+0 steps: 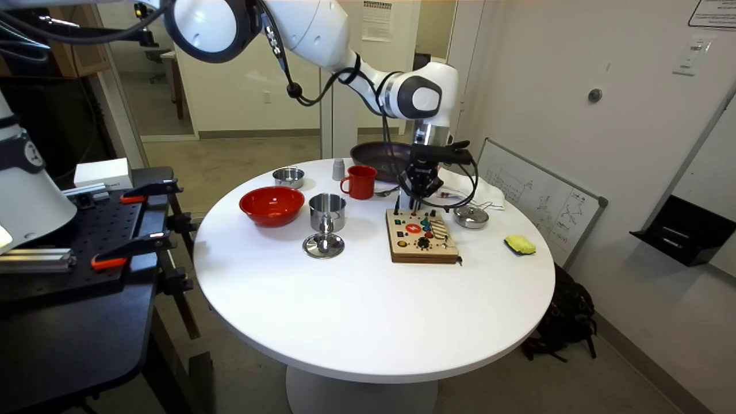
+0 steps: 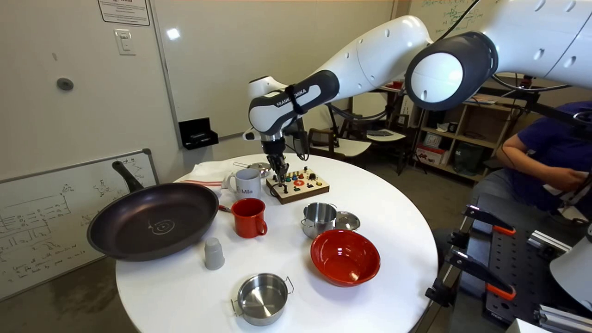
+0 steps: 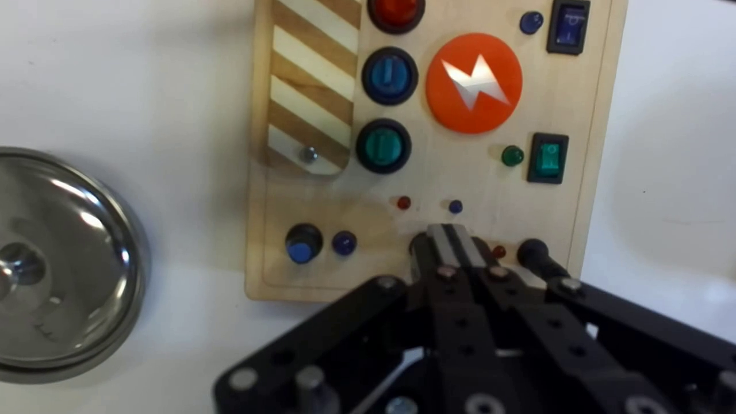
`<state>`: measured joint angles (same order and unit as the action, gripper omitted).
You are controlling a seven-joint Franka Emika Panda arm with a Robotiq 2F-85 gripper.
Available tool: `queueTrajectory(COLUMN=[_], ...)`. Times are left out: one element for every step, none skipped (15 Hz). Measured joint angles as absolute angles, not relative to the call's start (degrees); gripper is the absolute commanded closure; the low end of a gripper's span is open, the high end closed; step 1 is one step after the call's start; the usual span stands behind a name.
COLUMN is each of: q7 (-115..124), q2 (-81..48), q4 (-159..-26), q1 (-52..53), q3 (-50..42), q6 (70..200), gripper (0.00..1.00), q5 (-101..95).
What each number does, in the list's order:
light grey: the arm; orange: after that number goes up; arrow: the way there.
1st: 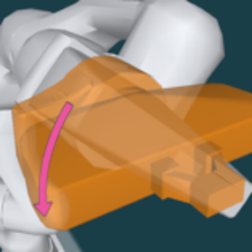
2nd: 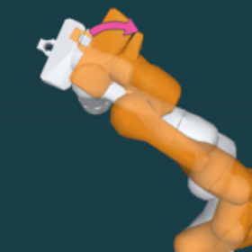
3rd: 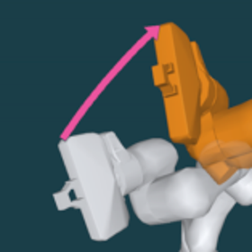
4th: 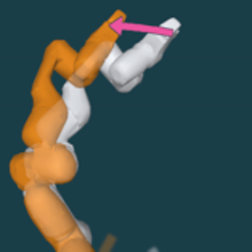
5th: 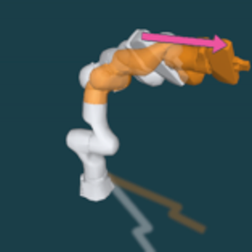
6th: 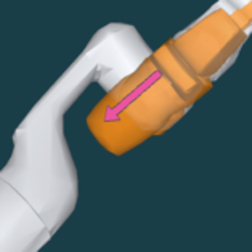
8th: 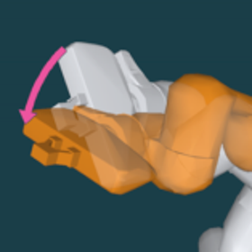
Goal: Press the button on the object on the table.
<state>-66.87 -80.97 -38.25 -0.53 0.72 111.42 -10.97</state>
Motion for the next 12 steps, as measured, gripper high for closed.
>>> queueTrajectory(q7=[-66.97,-67.13,-67.3,-67.42,-67.51,-67.57,-67.65,-67.76,-67.9,-68.07,-68.29,-68.6], q2=[-81.02,-81.07,-81.11,-81.16,-81.21,-81.24,-81.3,-81.39,-81.62,-81.91,-82.15,-82.38], q4=[-38.24,-38.24,-38.22,-38.21,-38.21,-38.2,-38.19,-38.13,-37.89,-37.51,-37.18,-36.84], q1=[-0.54,-0.55,-0.55,-0.56,-0.57,-0.59,-0.61,-0.64,-0.67,-0.7,-0.74,-0.76], q3=[0.72,0.72,0.72,0.72,0.72,0.72,0.72,0.72,0.7,0.69,0.69,0.69], q6=[111.43,111.43,111.44,111.44,111.44,111.44,111.44,111.44,111.43,111.43,111.43,111.43], gripper=[0.95,0.95,0.95,0.95,0.95,0.95,0.95,0.95,0.95,0.95,0.95,0.95], q5=[-10.97,-10.97,-10.97,-10.97,-10.97,-10.97,-10.97,-10.97,-10.97,-10.97,-10.97,-10.97])
